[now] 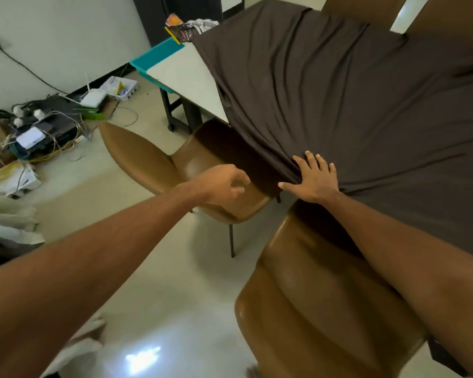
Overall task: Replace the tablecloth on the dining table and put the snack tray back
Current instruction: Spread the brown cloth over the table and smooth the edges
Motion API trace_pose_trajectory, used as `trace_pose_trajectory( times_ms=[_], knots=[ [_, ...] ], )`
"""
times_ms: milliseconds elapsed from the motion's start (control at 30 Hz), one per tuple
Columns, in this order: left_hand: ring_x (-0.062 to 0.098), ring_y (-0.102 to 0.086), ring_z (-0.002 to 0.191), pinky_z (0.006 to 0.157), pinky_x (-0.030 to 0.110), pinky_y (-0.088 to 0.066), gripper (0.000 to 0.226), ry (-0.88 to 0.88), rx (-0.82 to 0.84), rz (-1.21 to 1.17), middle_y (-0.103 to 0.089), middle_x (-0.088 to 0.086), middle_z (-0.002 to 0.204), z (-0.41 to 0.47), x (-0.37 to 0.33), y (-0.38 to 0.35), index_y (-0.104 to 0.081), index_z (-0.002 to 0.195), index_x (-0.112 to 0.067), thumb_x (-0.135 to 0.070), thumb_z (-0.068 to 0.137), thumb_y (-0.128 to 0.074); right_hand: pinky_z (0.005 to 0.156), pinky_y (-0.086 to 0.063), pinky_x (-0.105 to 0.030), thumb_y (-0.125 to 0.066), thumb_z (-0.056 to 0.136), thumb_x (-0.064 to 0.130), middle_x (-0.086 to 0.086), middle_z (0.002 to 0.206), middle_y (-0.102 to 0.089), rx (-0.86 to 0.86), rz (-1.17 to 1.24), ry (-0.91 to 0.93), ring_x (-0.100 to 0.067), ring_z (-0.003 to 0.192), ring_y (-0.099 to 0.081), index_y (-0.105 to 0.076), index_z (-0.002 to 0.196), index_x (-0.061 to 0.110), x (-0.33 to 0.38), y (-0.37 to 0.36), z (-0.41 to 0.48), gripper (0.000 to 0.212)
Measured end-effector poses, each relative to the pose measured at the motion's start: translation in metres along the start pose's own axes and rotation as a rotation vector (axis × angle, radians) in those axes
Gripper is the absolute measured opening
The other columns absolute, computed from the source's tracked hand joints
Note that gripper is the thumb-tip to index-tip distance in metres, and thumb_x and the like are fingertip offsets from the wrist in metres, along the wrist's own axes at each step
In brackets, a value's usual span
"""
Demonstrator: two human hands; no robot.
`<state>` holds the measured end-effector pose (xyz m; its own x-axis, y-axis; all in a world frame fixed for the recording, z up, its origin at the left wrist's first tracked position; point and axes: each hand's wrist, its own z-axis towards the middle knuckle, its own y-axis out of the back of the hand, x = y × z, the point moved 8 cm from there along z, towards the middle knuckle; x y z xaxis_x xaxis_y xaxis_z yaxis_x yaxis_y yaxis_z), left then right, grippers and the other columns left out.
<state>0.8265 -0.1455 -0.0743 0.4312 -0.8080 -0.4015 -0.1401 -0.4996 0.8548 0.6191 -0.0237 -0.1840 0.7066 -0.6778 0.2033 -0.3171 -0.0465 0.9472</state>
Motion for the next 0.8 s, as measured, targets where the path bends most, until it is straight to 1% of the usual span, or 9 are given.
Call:
trace_pose_trajectory(
  times_ms=[67, 133, 267, 333, 433, 600, 667, 733, 800],
  knots=[
    [0.017, -0.052, 0.126, 0.104, 0.034, -0.045, 0.037, -0.002, 0.014, 0.016, -0.054, 0.000, 0.137, 0.009, 0.012, 0.004, -0.057, 0.135, -0.024, -0.027, 0.099, -0.059, 0.114, -0.025, -0.060, -0.031, 0.080, 0.091, -0.005, 0.161, -0.027, -0.096, -0.026, 0.002, -0.035, 0.146, -0.026, -0.032, 0.151, 0.035, 0.005, 0.014, 0.002, 0.090],
    [0.019, -0.053, 0.124, 0.102, 0.035, -0.045, 0.037, 0.001, 0.035, 0.067, -0.053, 0.000, 0.135, 0.029, 0.032, 0.012, -0.057, 0.135, -0.027, -0.030, 0.098, -0.059, 0.104, -0.037, -0.058, -0.024, 0.084, 0.088, -0.004, 0.149, -0.044, -0.174, -0.041, 0.020, -0.034, 0.135, -0.041, -0.042, 0.143, 0.032, 0.018, 0.029, 0.016, 0.083],
    [0.021, -0.053, 0.122, 0.102, 0.036, -0.044, 0.038, -0.056, 0.037, 0.176, -0.054, 0.001, 0.132, 0.086, 0.064, 0.045, -0.059, 0.133, -0.027, -0.032, 0.096, -0.060, 0.089, -0.050, -0.047, -0.032, 0.095, 0.073, -0.004, 0.130, -0.062, -0.320, 0.045, 0.055, -0.030, 0.117, -0.058, -0.049, 0.138, 0.028, 0.045, 0.055, 0.067, 0.064],
    [0.023, -0.054, 0.120, 0.101, 0.036, -0.044, 0.038, -0.102, -0.009, 0.185, -0.056, 0.005, 0.131, 0.120, 0.080, 0.071, -0.060, 0.133, -0.023, -0.029, 0.095, -0.060, 0.088, -0.052, -0.045, -0.042, 0.095, 0.069, -0.005, 0.125, -0.059, -0.335, 0.105, 0.070, -0.029, 0.115, -0.056, -0.055, 0.133, 0.028, 0.058, 0.062, 0.110, 0.057],
    [0.026, -0.055, 0.119, 0.101, 0.036, -0.043, 0.037, -0.118, -0.078, 0.157, -0.060, 0.009, 0.128, 0.174, 0.113, 0.106, -0.064, 0.130, -0.018, -0.022, 0.094, -0.062, 0.092, -0.051, -0.048, -0.052, 0.093, 0.064, -0.006, 0.130, -0.052, -0.358, 0.255, 0.032, -0.029, 0.119, -0.050, -0.054, 0.137, 0.027, 0.076, 0.070, 0.175, 0.057],
    [0.026, -0.052, 0.126, 0.107, 0.035, -0.037, 0.035, -0.029, -0.170, 0.113, -0.059, 0.008, 0.135, 0.248, 0.186, 0.150, -0.064, 0.129, -0.018, -0.019, 0.094, -0.061, 0.098, -0.044, -0.049, -0.058, 0.085, 0.069, 0.001, 0.133, -0.052, -0.392, 0.234, 0.073, -0.026, 0.122, -0.048, -0.057, 0.134, 0.031, 0.146, 0.080, 0.259, 0.063],
    [0.026, -0.051, 0.127, 0.107, 0.038, -0.039, 0.036, 0.011, -0.181, 0.088, -0.057, 0.007, 0.137, 0.276, 0.209, 0.159, -0.061, 0.131, -0.019, -0.021, 0.095, -0.060, 0.100, -0.041, -0.049, -0.057, 0.079, 0.077, 0.003, 0.135, -0.050, -0.324, 0.253, 0.061, -0.024, 0.124, -0.046, -0.056, 0.135, 0.034, 0.169, 0.074, 0.284, 0.070],
    [0.028, -0.051, 0.128, 0.107, 0.042, -0.041, 0.041, -0.005, -0.155, 0.126, -0.054, 0.008, 0.140, 0.303, 0.224, 0.161, -0.058, 0.135, -0.018, -0.023, 0.095, -0.060, 0.099, -0.035, -0.048, -0.050, 0.076, 0.085, 0.005, 0.143, -0.047, -0.279, 0.259, 0.017, -0.023, 0.129, -0.041, -0.053, 0.137, 0.038, 0.183, 0.064, 0.300, 0.078],
    [0.033, -0.049, 0.128, 0.104, 0.048, -0.044, 0.049, -0.063, -0.119, 0.242, -0.049, 0.010, 0.145, 0.327, 0.235, 0.160, -0.052, 0.141, -0.019, -0.027, 0.094, -0.060, 0.098, -0.033, -0.048, -0.040, 0.076, 0.089, 0.005, 0.151, -0.041, -0.312, 0.185, -0.023, -0.023, 0.134, -0.037, -0.050, 0.140, 0.040, 0.191, 0.058, 0.310, 0.081]
  ],
)
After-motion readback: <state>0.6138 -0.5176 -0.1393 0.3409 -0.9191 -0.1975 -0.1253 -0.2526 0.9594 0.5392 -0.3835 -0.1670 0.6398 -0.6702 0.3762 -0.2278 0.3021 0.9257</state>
